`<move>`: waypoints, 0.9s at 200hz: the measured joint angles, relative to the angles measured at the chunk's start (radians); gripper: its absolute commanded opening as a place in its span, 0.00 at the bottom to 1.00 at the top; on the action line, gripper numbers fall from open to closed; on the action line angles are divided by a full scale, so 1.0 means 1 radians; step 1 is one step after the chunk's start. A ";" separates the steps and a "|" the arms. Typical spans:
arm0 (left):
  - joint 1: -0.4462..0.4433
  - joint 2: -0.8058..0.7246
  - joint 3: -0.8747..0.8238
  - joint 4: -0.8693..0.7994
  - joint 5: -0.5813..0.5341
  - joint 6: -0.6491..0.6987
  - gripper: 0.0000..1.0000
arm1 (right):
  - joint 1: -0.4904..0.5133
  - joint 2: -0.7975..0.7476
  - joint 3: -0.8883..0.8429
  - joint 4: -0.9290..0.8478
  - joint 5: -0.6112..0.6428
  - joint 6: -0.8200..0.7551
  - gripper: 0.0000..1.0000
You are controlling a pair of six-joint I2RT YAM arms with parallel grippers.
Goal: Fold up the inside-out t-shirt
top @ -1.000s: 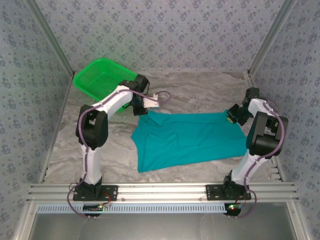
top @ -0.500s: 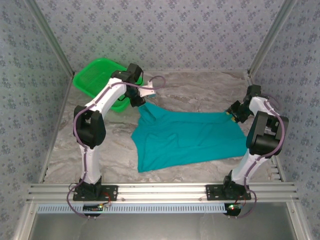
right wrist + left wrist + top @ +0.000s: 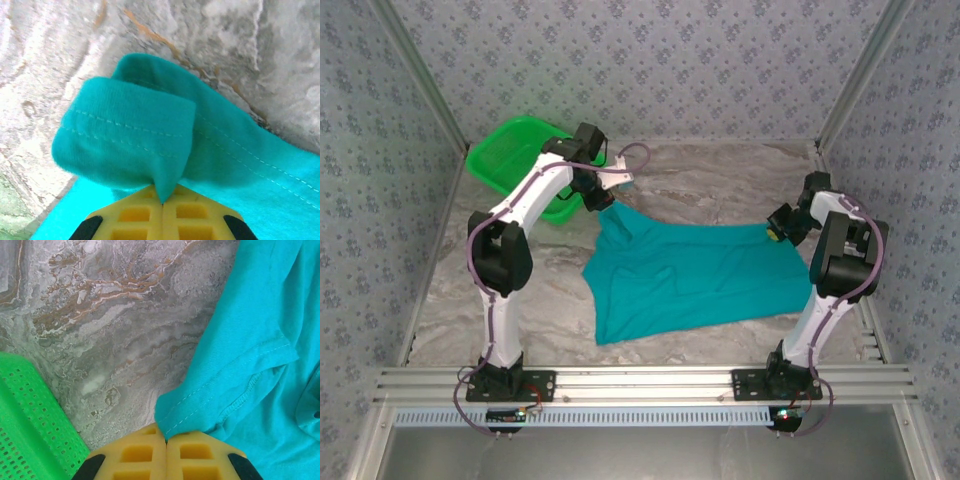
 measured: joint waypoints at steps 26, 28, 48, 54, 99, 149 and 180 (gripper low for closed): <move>0.000 0.000 0.000 -0.018 0.000 0.001 0.00 | 0.006 -0.011 0.026 -0.018 0.015 0.002 0.01; 0.000 0.000 0.000 -0.021 0.000 0.001 0.00 | 0.006 -0.012 0.028 -0.020 0.016 0.002 0.01; 0.000 0.000 0.001 -0.027 0.000 0.000 0.00 | 0.007 -0.016 0.059 -0.039 0.029 0.008 0.01; 0.000 0.000 0.002 -0.030 0.000 0.000 0.00 | 0.007 -0.016 0.069 -0.044 0.033 0.009 0.00; 0.000 0.007 0.060 -0.079 0.000 -0.021 0.00 | 0.008 -0.018 0.150 -0.082 0.062 0.012 0.00; -0.032 0.002 0.068 -0.168 0.042 -0.121 0.00 | 0.012 -0.084 0.138 -0.139 0.108 0.008 0.02; -0.115 -0.057 -0.015 -0.210 0.071 -0.223 0.00 | 0.012 -0.182 0.080 -0.161 0.127 -0.006 0.03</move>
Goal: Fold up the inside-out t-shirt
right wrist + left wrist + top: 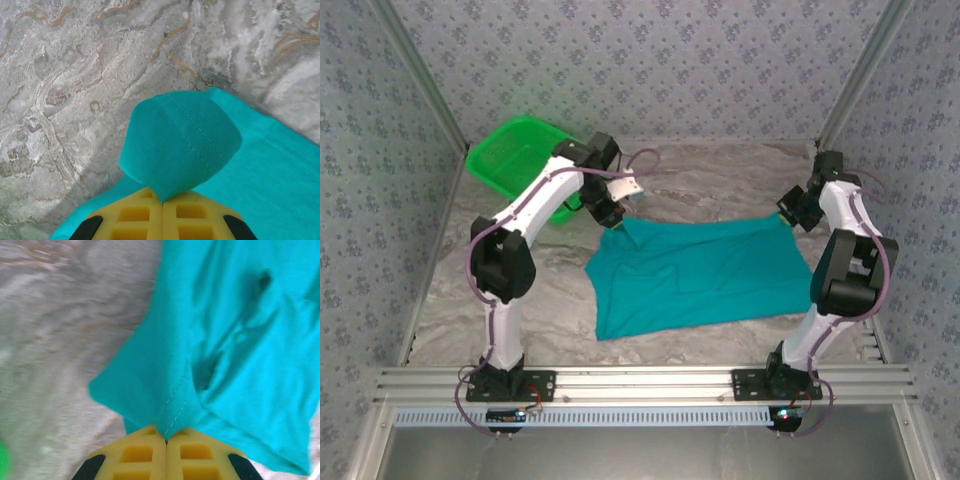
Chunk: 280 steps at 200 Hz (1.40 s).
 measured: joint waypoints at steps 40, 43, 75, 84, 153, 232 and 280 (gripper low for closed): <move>-0.085 -0.161 -0.149 -0.011 0.090 -0.153 0.00 | -0.034 -0.135 -0.149 -0.014 0.015 -0.025 0.03; -0.088 -0.174 -0.159 -0.008 0.100 -0.162 0.00 | -0.039 -0.142 -0.161 -0.014 0.016 -0.028 0.03; -0.106 -0.325 -0.294 0.031 0.192 -0.244 0.00 | -0.089 -0.161 -0.260 -0.013 0.023 -0.056 0.04; -0.106 -0.353 -0.328 0.041 0.212 -0.259 0.00 | -0.097 -0.161 -0.276 -0.016 0.028 -0.064 0.04; -0.229 -0.407 -0.669 0.214 0.340 -0.376 0.47 | -0.082 -0.185 -0.369 0.010 0.102 -0.104 0.39; 0.024 -0.491 -0.774 0.515 0.176 -0.616 0.47 | 0.590 -0.365 -0.409 0.066 0.018 -0.072 0.41; 0.021 -0.266 -0.740 0.584 0.097 -0.682 0.42 | 0.872 -0.358 -0.499 0.132 -0.078 0.052 0.42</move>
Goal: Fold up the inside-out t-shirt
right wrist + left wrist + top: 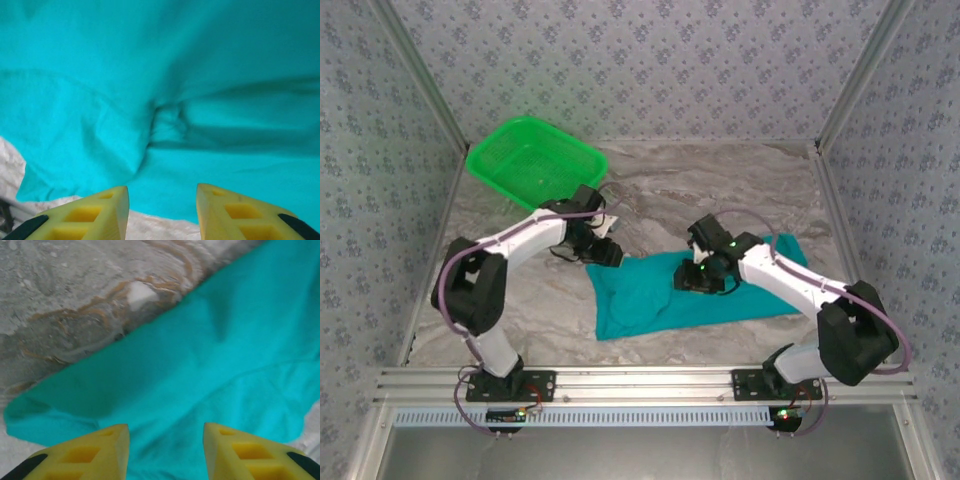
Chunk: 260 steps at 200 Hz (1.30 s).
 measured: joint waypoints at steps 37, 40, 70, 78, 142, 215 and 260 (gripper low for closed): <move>-0.006 0.082 0.058 0.008 -0.077 -0.002 0.37 | 0.116 0.043 -0.040 0.102 -0.024 0.110 0.41; -0.008 0.089 0.062 0.008 -0.085 -0.002 0.36 | 0.122 0.050 -0.042 0.108 -0.023 0.117 0.41; -0.009 0.146 0.089 0.012 -0.145 0.002 0.28 | 0.161 0.122 -0.043 0.188 -0.010 0.174 0.28; -0.009 0.160 0.095 0.012 -0.156 0.003 0.26 | 0.159 0.141 -0.043 0.204 -0.005 0.185 0.22; -0.008 0.220 0.161 0.007 -0.259 0.025 0.14 | 0.156 0.159 0.058 0.131 0.042 0.206 0.07; 0.018 0.226 0.161 0.006 -0.302 0.054 0.19 | 0.178 0.077 0.105 -0.025 0.118 0.235 0.28; -0.004 0.195 0.172 -0.061 -0.272 0.084 0.29 | 0.207 0.047 -0.011 -0.019 0.141 0.227 0.28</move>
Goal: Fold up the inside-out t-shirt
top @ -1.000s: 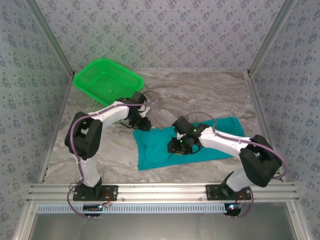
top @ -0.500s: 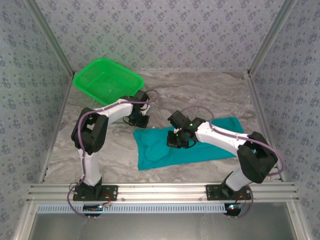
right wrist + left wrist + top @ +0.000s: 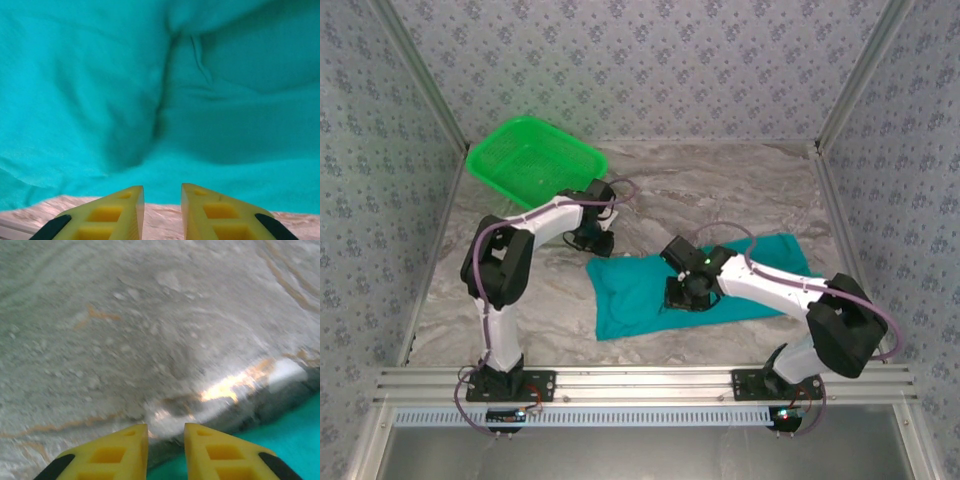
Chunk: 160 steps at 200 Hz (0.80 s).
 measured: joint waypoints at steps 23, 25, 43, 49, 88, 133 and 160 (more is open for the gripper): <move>-0.077 -0.101 -0.007 -0.045 0.064 -0.003 0.31 | 0.005 -0.024 -0.051 0.019 -0.021 -0.029 0.36; -0.084 -0.109 -0.009 -0.045 0.069 -0.005 0.31 | 0.005 -0.025 -0.053 0.024 -0.026 -0.033 0.36; -0.167 -0.201 -0.052 -0.026 0.160 -0.031 0.31 | 0.006 -0.026 -0.060 0.080 -0.042 -0.051 0.38; -0.191 -0.220 -0.072 -0.014 0.189 -0.042 0.30 | 0.008 -0.026 -0.060 0.101 -0.045 -0.055 0.37; -0.207 -0.163 -0.165 0.033 0.231 -0.105 0.28 | 0.010 0.044 -0.060 0.224 -0.053 -0.074 0.23; -0.182 -0.114 -0.187 0.043 0.161 -0.112 0.24 | 0.012 0.069 -0.060 0.241 -0.029 -0.083 0.00; -0.143 -0.114 -0.189 0.051 0.108 -0.103 0.22 | 0.010 0.022 -0.057 0.195 -0.014 -0.099 0.00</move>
